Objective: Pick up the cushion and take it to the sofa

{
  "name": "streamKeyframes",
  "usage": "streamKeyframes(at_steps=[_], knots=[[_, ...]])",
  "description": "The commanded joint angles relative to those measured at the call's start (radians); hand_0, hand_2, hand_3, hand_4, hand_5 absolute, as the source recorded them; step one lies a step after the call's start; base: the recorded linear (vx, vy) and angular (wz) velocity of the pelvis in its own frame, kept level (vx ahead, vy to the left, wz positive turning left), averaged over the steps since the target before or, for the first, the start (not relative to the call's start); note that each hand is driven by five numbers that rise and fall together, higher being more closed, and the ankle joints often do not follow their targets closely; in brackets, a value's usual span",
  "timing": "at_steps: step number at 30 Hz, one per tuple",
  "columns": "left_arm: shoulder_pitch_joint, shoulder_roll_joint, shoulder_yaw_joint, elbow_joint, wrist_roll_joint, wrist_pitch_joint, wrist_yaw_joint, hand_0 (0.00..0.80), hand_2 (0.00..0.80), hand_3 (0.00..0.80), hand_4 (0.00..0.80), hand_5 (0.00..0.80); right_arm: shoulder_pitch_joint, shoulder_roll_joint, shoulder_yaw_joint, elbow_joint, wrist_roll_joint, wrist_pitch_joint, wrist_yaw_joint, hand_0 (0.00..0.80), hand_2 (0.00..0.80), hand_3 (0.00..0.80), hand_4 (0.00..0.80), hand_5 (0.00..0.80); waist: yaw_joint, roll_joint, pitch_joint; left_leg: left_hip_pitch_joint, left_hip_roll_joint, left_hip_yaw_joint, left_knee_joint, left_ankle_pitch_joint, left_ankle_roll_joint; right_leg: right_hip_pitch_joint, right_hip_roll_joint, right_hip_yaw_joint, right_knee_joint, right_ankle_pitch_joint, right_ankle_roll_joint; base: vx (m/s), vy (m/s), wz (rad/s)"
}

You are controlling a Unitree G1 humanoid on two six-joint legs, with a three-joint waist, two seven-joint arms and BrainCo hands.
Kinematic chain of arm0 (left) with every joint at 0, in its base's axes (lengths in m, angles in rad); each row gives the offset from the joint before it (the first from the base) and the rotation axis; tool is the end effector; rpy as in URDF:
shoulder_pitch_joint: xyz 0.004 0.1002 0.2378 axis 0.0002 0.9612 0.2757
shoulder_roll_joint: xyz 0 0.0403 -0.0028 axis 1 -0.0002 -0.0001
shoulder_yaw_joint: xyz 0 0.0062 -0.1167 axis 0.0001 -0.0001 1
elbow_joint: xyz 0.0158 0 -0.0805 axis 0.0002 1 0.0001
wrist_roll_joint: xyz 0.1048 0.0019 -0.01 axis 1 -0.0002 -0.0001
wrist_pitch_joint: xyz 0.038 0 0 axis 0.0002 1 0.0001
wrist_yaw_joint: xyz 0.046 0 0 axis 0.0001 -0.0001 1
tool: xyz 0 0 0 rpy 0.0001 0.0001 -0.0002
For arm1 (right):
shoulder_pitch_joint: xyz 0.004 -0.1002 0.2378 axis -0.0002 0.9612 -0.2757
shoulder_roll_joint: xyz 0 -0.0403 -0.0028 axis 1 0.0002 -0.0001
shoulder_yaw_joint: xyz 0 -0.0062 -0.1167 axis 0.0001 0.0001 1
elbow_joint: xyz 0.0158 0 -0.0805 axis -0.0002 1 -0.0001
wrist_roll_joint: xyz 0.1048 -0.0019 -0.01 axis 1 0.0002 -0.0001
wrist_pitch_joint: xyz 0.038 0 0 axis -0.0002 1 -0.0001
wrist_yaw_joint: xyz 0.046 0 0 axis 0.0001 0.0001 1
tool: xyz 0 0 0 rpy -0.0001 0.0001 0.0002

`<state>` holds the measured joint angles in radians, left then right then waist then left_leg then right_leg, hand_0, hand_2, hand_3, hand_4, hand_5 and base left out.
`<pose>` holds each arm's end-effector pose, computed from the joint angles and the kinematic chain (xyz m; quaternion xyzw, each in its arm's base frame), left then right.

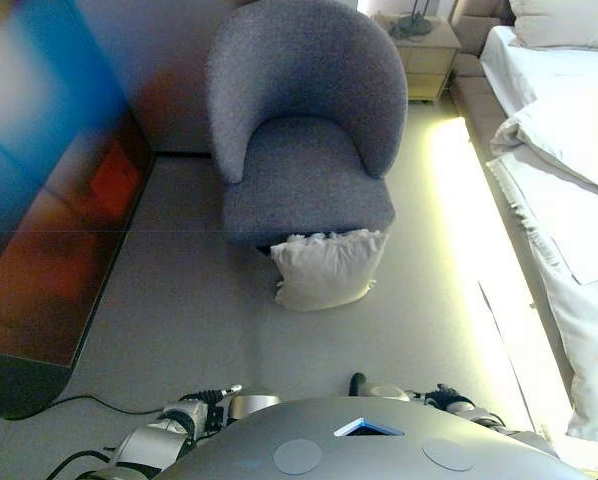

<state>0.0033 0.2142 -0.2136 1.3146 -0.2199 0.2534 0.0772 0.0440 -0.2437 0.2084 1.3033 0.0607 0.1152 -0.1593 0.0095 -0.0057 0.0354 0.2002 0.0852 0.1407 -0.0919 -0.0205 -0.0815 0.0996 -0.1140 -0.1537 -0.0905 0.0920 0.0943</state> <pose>0.0443 0.2188 -0.1409 0.0834 0.7045 0.0832 0.6999 0.0366 -0.2308 -0.1391 -0.1836 0.6567 -0.0772 0.7274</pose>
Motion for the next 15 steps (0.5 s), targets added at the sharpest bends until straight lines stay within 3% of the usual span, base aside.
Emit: streamKeyframes(at_steps=[1,15], knots=[[-0.046,-0.007,0.005,0.048,0.004,0.022,-0.017,0.000,0.000,0.000,0.000,0.000,-0.081,0.011,0.016,0.047,-0.005,-0.008,-0.002,0.000,0.000,0.000,0.000,0.000,-0.032,-0.025,0.034,-0.032,-0.069,0.013,0.005,-0.049,0.064,0.048,0.014,-0.006,0.018,-0.090,0.010,0.000,0.000,0.00],[-0.043,-0.003,-0.002,0.044,0.030,-0.003,-0.004,0.000,0.000,0.000,0.000,0.000,-0.079,0.010,0.025,0.044,-0.009,-0.015,-0.005,0.000,0.000,0.000,0.000,0.000,-0.029,-0.030,0.031,-0.036,-0.072,0.011,0.005,-0.052,0.065,0.047,0.021,-0.003,0.012,-0.087,0.011,0.000,0.000,0.00]])
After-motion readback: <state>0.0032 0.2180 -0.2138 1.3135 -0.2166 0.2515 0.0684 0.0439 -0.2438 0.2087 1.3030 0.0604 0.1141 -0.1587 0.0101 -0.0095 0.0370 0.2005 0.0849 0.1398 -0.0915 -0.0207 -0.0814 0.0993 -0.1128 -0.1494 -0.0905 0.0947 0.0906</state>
